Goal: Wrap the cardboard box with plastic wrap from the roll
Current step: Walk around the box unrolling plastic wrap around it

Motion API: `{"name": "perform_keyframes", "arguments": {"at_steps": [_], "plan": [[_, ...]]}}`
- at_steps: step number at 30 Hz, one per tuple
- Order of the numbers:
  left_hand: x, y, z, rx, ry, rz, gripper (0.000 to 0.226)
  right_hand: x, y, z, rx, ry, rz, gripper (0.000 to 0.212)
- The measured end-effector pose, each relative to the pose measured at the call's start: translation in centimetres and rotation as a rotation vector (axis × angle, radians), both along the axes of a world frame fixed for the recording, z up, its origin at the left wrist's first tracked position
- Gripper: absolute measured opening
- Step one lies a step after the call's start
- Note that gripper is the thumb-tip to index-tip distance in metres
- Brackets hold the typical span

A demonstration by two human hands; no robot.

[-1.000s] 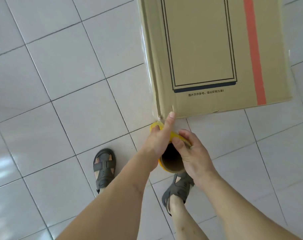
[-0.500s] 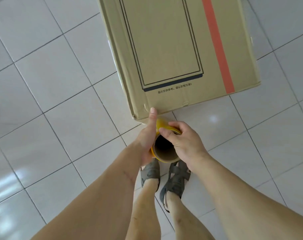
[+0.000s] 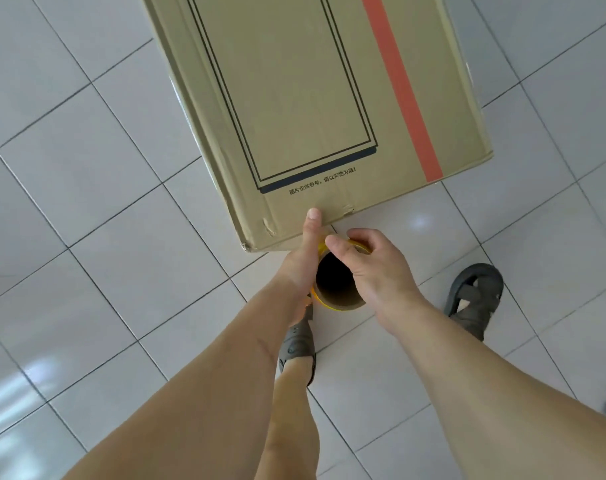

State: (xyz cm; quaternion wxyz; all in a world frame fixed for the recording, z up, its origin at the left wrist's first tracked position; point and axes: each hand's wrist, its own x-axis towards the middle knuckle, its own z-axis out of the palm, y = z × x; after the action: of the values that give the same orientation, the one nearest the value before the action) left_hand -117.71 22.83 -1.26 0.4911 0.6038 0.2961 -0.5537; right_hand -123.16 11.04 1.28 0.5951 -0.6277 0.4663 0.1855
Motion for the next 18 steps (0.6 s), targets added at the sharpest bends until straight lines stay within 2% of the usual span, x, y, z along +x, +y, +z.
{"name": "perform_keyframes", "arguments": {"at_steps": [2, 3, 6, 10, 15, 16, 18], "plan": [[0.1, -0.9, 0.2, 0.038, -0.071, -0.022, 0.098, -0.4, -0.7, 0.0, 0.076, -0.010, -0.011, 0.027], [0.2, -1.1, 0.4, 0.031, -0.069, -0.010, 0.089, -0.6, -0.9, 0.1, 0.120, -0.010, -0.005, 0.026], [-0.3, -1.3, 0.6, -0.002, 0.005, 0.061, 0.101, -1.5, -1.6, -0.1, 0.184, -0.003, 0.000, 0.022], [-1.8, -2.6, 1.1, -0.029, 0.109, 0.067, 0.117, -1.4, -3.3, -0.3, 0.081, -0.003, 0.111, 0.038], [-2.3, -5.4, 1.2, 0.079, -0.038, 0.017, 0.137, -1.6, -5.6, -0.4, 0.072, -0.007, 0.159, 0.048], [-1.9, -6.0, 1.4, 0.087, -0.054, 0.034, 0.132, -1.8, -6.0, -0.6, 0.097, -0.018, 0.140, 0.049], [-1.1, -7.1, 1.6, 0.078, -0.031, 0.087, 0.108, -2.5, -6.8, -0.7, 0.145, -0.029, 0.113, 0.048]]}}
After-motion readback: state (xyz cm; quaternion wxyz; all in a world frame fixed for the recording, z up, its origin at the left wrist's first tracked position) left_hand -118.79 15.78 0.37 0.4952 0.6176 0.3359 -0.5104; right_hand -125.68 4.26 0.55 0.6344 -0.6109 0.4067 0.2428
